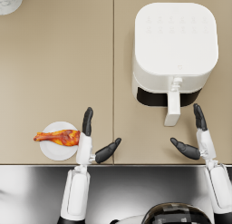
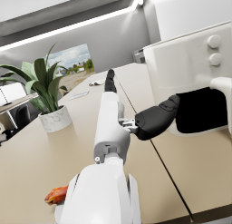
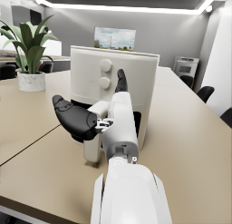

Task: Pick up the drumstick and place it into the air fryer

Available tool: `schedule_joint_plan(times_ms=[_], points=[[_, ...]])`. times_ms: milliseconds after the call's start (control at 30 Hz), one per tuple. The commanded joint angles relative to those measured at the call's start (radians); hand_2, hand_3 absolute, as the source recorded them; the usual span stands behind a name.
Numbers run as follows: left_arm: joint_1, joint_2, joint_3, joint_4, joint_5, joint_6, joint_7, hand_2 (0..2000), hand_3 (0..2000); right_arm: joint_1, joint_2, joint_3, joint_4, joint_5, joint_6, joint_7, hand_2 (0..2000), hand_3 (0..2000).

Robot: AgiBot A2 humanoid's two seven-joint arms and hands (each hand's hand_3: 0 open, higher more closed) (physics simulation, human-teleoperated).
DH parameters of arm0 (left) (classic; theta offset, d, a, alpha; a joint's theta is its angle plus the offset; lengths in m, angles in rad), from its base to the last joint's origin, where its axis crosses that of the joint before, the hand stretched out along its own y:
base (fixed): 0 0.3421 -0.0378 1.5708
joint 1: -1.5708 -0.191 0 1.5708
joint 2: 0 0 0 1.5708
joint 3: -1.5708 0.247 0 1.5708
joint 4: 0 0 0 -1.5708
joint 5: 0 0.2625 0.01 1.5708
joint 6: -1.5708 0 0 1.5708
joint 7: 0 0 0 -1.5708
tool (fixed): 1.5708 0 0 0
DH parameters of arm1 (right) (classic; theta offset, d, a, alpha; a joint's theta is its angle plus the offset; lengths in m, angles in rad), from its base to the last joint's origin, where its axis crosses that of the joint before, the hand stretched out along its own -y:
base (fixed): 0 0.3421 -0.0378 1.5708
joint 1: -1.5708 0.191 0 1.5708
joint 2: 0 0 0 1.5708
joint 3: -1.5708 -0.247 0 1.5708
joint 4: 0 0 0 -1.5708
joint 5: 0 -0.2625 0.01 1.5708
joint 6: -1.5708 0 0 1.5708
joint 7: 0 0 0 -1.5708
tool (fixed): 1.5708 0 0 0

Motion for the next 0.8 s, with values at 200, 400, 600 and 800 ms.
schedule_joint_plan(times_ms=[200, 400, 600, 800], points=[[-0.032, 0.009, -0.150, -0.023, 0.270, 0.000, 0.000, 0, 0, -0.001, -0.015, 0.000, -0.040, 0.009, 0.000, 0.000, 0, 0], [-0.055, 0.019, -0.239, -0.013, 0.542, 0.000, 0.000, 0, 0, -0.003, -0.029, -0.016, -0.056, 0.011, 0.000, 0.000, 0, 0], [-0.049, 0.021, -0.305, -0.002, 0.814, -0.208, -0.017, 0, 0, 0.002, -0.045, -0.020, -0.058, 0.011, 0.000, 0.000, 0, 0], [-0.032, 0.014, -0.348, 0.011, 1.088, -0.458, -0.129, 0, 0, 0.002, -0.058, -0.021, -0.067, 0.011, 0.000, 0.000, 0, 0]])
